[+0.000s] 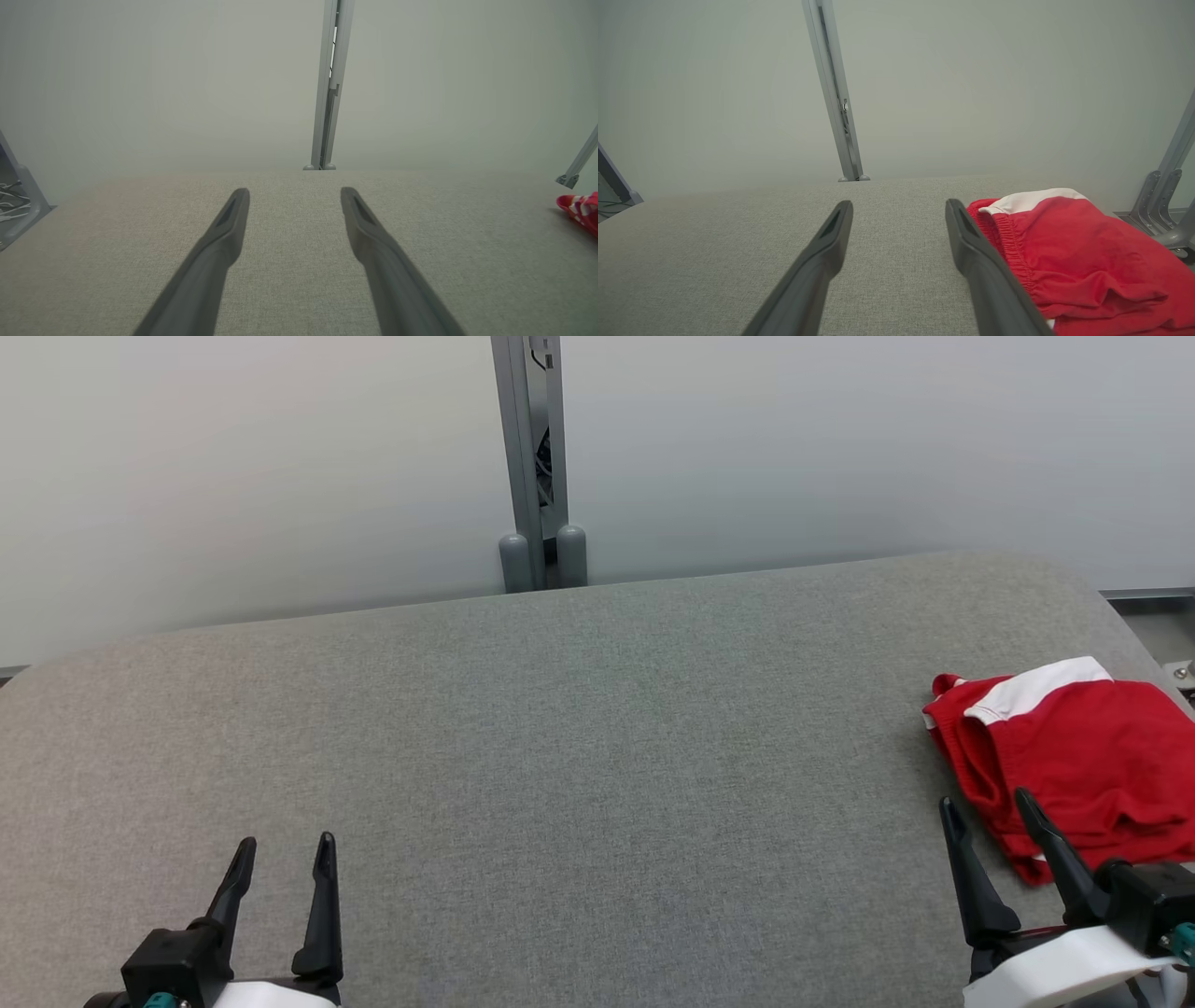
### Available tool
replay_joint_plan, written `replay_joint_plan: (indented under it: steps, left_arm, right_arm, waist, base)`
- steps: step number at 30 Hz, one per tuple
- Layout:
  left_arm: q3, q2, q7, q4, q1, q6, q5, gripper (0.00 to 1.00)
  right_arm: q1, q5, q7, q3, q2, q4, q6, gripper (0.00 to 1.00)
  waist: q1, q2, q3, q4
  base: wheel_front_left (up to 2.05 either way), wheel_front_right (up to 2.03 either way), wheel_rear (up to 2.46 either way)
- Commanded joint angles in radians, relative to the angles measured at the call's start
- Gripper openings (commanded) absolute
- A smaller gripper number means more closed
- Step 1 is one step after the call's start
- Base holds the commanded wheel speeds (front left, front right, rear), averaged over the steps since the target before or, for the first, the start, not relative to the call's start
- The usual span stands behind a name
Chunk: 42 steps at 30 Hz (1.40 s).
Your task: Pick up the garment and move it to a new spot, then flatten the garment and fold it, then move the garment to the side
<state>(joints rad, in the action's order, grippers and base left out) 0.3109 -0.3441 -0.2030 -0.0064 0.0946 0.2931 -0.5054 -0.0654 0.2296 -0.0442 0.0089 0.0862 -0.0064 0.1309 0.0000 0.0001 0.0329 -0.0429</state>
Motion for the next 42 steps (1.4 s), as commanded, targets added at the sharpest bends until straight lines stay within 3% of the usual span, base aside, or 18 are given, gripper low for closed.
replay_joint_plan:
  steps: [1, 19, 20, 42]
  left_arm:
    - [-0.001, -0.005, -0.003, 0.001, -0.013, 0.007, -0.008, 1.00]
    - [0.002, -0.004, -0.013, 0.019, -0.028, -0.001, -0.017, 1.00]
    - [0.002, 0.005, -0.009, 0.019, -0.015, -0.001, -0.016, 0.00]
    - [-0.023, 0.088, 0.006, 0.100, -0.077, -0.112, -0.313, 0.00]
  right_arm:
    - [0.004, 0.000, 0.000, 0.001, 0.000, -0.001, 0.000, 1.00]
    - [0.011, 0.008, -0.005, 0.000, -0.002, -0.002, 0.000, 1.00]
    - [0.003, 0.009, -0.001, 0.001, -0.007, -0.001, 0.000, 0.00]
    - [0.051, 0.365, 0.108, -0.112, -0.011, 0.084, 0.000, 0.00]
  waist:
    - [0.0000, -0.0001, -0.002, 0.000]
    - [0.0000, -0.0001, -0.012, 0.006]
    - [0.0000, -0.0001, -0.012, 0.006]
    - [0.0000, -0.0001, -0.016, 0.012]
  base:
    - [0.00, 0.00, 0.00]
    - [0.00, 0.00, 0.00]
    - [0.00, 0.00, 0.00]
    - [0.00, 0.00, 0.00]
